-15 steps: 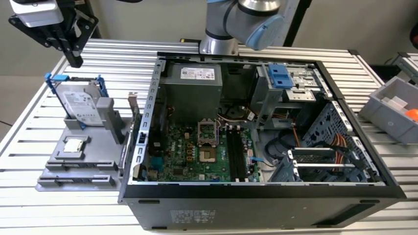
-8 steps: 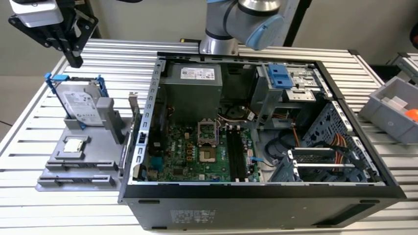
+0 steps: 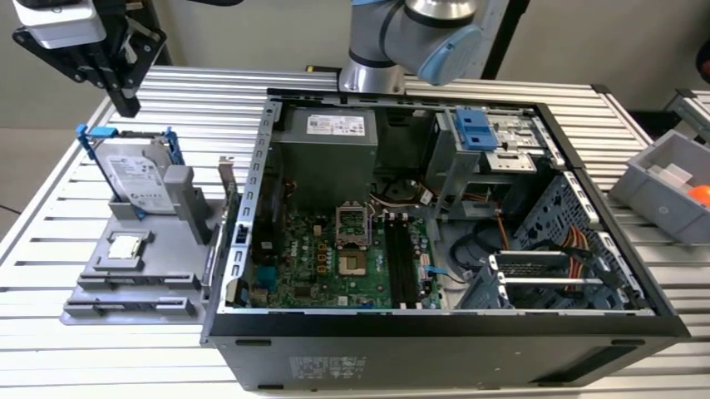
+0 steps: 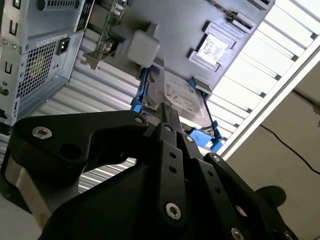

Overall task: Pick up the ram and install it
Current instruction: 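Reach for the ram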

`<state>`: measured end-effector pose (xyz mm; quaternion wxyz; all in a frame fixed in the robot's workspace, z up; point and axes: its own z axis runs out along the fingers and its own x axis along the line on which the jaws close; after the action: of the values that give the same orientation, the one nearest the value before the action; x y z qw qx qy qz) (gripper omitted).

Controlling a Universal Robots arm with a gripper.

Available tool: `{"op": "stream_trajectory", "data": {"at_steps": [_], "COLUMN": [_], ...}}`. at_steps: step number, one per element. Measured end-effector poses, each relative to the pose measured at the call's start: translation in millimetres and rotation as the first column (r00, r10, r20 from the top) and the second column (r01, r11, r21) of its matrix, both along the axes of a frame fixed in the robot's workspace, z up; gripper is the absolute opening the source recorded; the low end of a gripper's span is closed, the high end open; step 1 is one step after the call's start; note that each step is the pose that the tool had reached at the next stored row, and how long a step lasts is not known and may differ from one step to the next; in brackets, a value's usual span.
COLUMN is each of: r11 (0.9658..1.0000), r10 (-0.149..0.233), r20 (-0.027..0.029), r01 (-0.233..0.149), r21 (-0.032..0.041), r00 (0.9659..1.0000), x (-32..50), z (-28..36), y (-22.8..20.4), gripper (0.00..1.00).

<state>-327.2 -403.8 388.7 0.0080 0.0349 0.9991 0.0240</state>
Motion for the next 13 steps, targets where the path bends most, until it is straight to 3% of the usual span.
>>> {"op": "stream_trajectory", "data": {"at_steps": [13], "r11": [1.0000], "r10": [0.000], "r20": [0.0000], "r01": [0.000], "r21": [0.0000], "r00": [1.0000], "x": [0.0], "z": [-0.1], "y": [-6.3], "gripper": [0.00]}}
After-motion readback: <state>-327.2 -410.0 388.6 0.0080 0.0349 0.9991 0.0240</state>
